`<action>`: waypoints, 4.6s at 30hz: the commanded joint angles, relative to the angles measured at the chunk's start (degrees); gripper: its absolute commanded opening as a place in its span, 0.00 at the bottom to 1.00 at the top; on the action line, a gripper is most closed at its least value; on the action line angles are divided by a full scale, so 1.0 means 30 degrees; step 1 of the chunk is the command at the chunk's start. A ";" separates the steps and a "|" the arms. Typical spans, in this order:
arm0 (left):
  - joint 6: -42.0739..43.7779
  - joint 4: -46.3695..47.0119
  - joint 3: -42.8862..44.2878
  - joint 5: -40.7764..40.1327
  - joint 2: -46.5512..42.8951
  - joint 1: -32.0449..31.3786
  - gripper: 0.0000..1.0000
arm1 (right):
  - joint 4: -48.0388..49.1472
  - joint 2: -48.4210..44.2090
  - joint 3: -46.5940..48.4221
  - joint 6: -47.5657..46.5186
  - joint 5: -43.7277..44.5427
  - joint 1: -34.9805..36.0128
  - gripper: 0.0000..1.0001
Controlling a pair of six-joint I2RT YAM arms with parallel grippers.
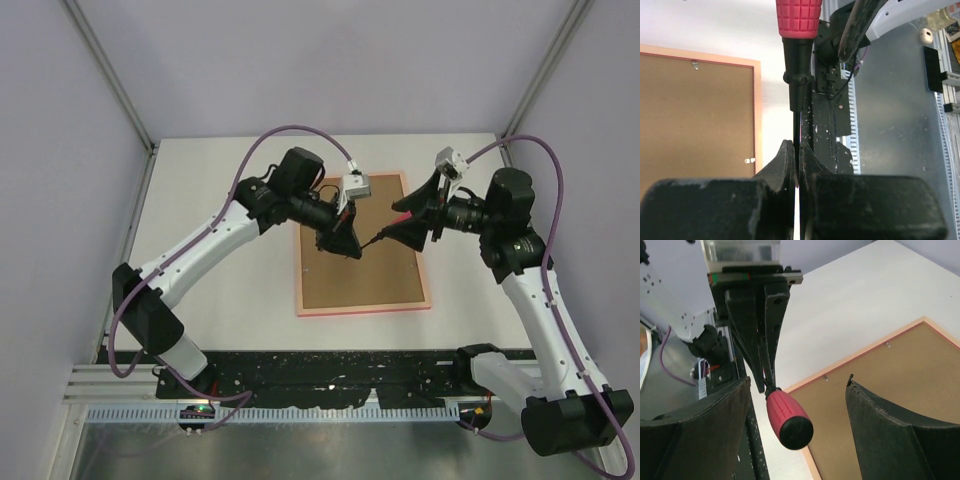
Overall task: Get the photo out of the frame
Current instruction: Pick up the screwdriver from the photo frame, then adjust the photo frame at the center of the board.
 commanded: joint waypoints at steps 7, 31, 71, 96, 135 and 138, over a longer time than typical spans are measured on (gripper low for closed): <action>0.1394 -0.2141 0.0481 0.1895 -0.0252 -0.0065 0.00 | -0.4407 -0.0139 0.0605 -0.6641 -0.4197 0.0257 0.79; 0.0485 -0.1174 0.0217 0.2042 0.0423 -0.0182 0.00 | -0.1154 0.1443 -0.0802 -0.5410 -0.2587 0.3188 0.36; 0.2625 0.1610 -0.6171 -1.1232 -0.3125 0.6117 1.00 | 0.3825 0.0212 -0.4025 -0.6144 1.0944 0.0816 0.08; -0.4845 0.3221 0.0743 -1.5568 0.6749 0.6205 0.77 | 0.3181 0.6364 0.3651 -0.2774 1.3117 0.0990 0.08; -0.7542 0.2020 -0.0399 -1.5420 0.9095 0.5560 0.28 | 0.3737 0.4520 0.1191 -0.2364 1.1974 0.0991 0.08; -0.7630 0.1991 -0.0544 -1.5215 0.9007 0.5560 0.24 | 0.3737 0.4490 0.1191 -0.2364 1.1857 0.1049 0.08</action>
